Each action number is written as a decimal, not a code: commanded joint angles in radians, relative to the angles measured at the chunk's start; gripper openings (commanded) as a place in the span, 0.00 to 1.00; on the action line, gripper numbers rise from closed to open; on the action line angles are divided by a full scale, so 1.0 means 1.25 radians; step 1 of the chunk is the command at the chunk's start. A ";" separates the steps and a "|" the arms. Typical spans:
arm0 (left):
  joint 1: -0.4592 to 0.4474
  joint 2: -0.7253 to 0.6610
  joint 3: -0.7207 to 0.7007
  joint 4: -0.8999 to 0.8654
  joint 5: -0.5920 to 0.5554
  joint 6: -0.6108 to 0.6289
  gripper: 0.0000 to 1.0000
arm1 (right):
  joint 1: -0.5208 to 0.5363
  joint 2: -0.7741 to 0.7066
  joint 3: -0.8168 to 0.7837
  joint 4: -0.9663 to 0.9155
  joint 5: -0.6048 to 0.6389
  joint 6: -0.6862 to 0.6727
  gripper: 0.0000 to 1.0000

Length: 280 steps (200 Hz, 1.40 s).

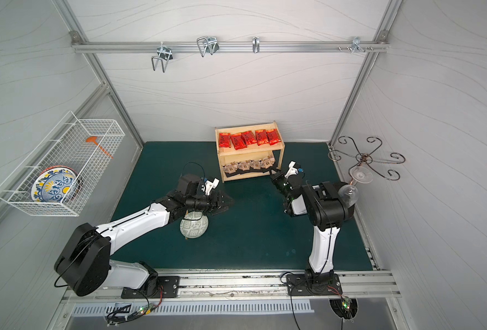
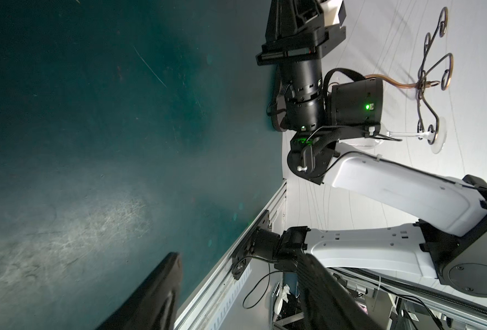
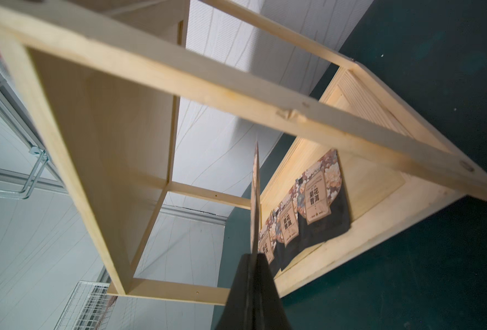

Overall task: Place the tea bags on the shelf by color
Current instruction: Pick up the tea bag from the center of the board, then place the tea bag on the shelf.

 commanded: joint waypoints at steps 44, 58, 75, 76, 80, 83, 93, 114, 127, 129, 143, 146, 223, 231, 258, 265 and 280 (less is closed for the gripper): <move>0.009 0.000 0.016 -0.034 -0.001 0.037 0.76 | -0.014 0.107 0.080 0.047 0.013 0.049 0.00; 0.009 0.002 0.013 -0.029 -0.001 0.035 0.77 | -0.016 0.119 0.088 0.045 0.018 0.052 0.00; 0.010 0.005 0.012 -0.025 0.000 0.034 0.77 | -0.016 0.128 0.094 0.034 0.026 0.053 0.00; 0.010 0.005 0.012 -0.025 0.000 0.034 0.77 | -0.017 0.129 0.095 0.033 0.026 0.053 0.00; 0.011 0.005 0.012 -0.025 0.001 0.034 0.77 | -0.016 0.131 0.097 0.032 0.028 0.053 0.00; 0.011 0.005 0.012 -0.025 0.001 0.034 0.77 | -0.016 0.134 0.098 0.032 0.031 0.055 0.00; 0.012 0.005 0.011 -0.025 0.003 0.034 0.77 | -0.016 0.143 0.103 0.031 0.035 0.059 0.00; 0.013 0.003 0.011 -0.025 0.003 0.036 0.77 | -0.018 0.162 0.116 0.033 0.041 0.065 0.00; 0.014 0.003 0.011 -0.028 0.003 0.036 0.77 | -0.018 0.170 0.124 0.029 0.046 0.068 0.00; 0.014 0.002 0.011 -0.028 0.003 0.036 0.77 | -0.018 0.171 0.124 0.028 0.048 0.068 0.00; 0.014 0.003 0.009 -0.029 0.003 0.038 0.77 | -0.019 0.177 0.131 0.024 0.054 0.071 0.00; 0.015 0.002 0.009 -0.030 0.003 0.037 0.77 | -0.018 0.179 0.132 0.023 0.055 0.071 0.00; 0.023 0.007 0.007 -0.017 0.011 0.032 0.78 | -0.023 0.211 0.174 -0.012 0.064 0.085 0.00; 0.023 0.008 0.006 -0.016 0.011 0.032 0.78 | -0.023 0.216 0.180 -0.014 0.061 0.089 0.00; 0.024 0.010 0.007 -0.015 0.012 0.032 0.78 | -0.026 0.225 0.189 -0.019 0.061 0.092 0.00; 0.025 0.010 0.006 -0.014 0.012 0.032 0.78 | -0.025 0.227 0.190 -0.021 0.061 0.092 0.00; 0.025 0.011 0.005 -0.013 0.012 0.030 0.78 | -0.027 0.230 0.192 -0.026 0.061 0.094 0.00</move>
